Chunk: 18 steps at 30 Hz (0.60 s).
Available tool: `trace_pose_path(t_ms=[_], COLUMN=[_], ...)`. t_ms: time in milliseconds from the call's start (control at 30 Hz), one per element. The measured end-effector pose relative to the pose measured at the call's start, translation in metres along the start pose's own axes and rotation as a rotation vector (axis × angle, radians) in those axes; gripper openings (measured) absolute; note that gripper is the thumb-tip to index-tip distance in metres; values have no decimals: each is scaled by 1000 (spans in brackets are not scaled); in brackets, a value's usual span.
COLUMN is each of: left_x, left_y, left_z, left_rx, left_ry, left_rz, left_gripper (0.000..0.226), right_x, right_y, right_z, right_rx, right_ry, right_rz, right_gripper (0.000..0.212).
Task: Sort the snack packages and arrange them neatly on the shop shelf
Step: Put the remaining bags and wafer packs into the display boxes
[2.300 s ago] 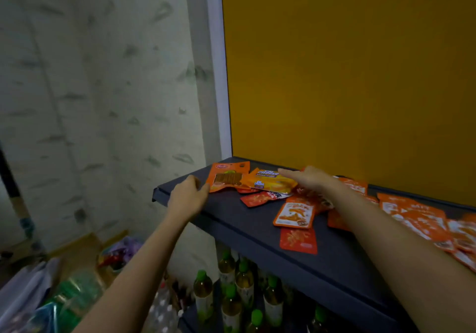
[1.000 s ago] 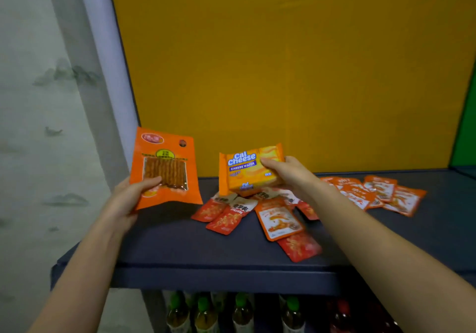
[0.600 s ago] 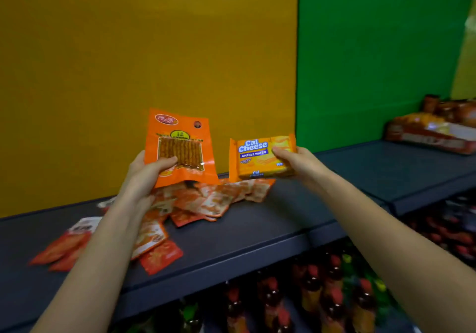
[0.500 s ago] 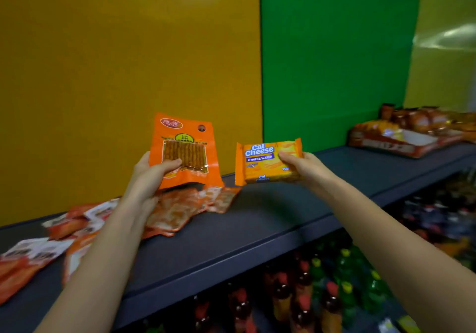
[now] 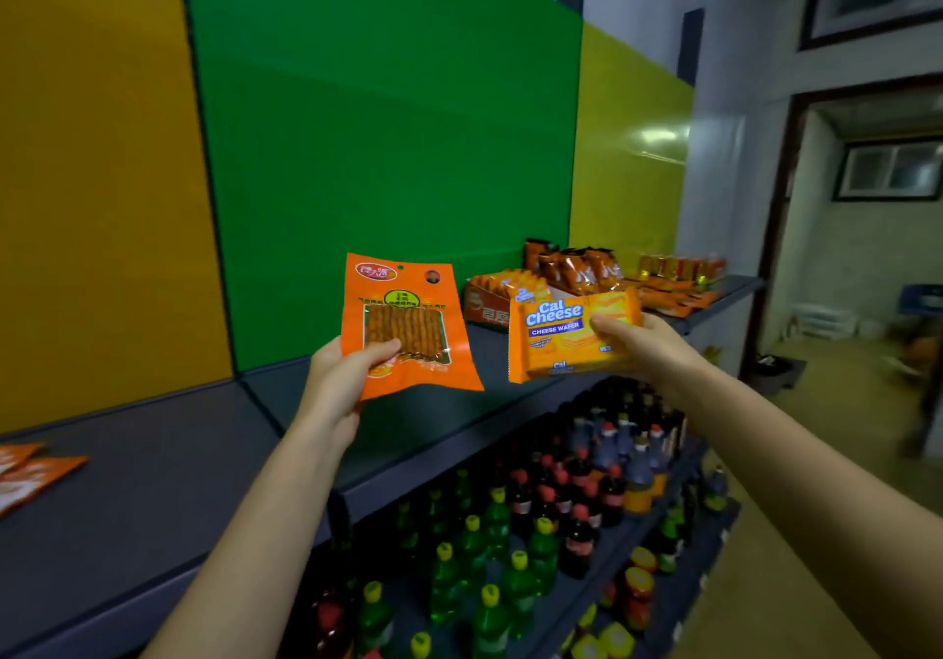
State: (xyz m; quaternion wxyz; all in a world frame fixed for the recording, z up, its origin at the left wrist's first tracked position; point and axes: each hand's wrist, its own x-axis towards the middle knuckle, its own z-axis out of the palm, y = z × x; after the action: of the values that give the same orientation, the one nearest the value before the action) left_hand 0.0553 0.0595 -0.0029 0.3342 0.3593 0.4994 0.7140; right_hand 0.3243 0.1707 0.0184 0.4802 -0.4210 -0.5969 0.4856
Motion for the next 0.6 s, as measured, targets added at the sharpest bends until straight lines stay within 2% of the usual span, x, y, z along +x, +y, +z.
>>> trace_pose_path(t_ms=[233,333,600], left_x=[37,57,144], left_y=[-37,-52,-90], left_z=[99,135,215], left_rx=[-36,-64,-111], left_ry=[-10,0,89], left_rz=[-31,-38,-7], left_gripper=[18,17,19], right_x=[52,79,211], right_y=[18,28,45], right_z=[-86,-108,-149], right_rx=[-32,-36,-69], right_ry=[48,57,52], right_rz=[3,7,-52], right_gripper=[42,37,38])
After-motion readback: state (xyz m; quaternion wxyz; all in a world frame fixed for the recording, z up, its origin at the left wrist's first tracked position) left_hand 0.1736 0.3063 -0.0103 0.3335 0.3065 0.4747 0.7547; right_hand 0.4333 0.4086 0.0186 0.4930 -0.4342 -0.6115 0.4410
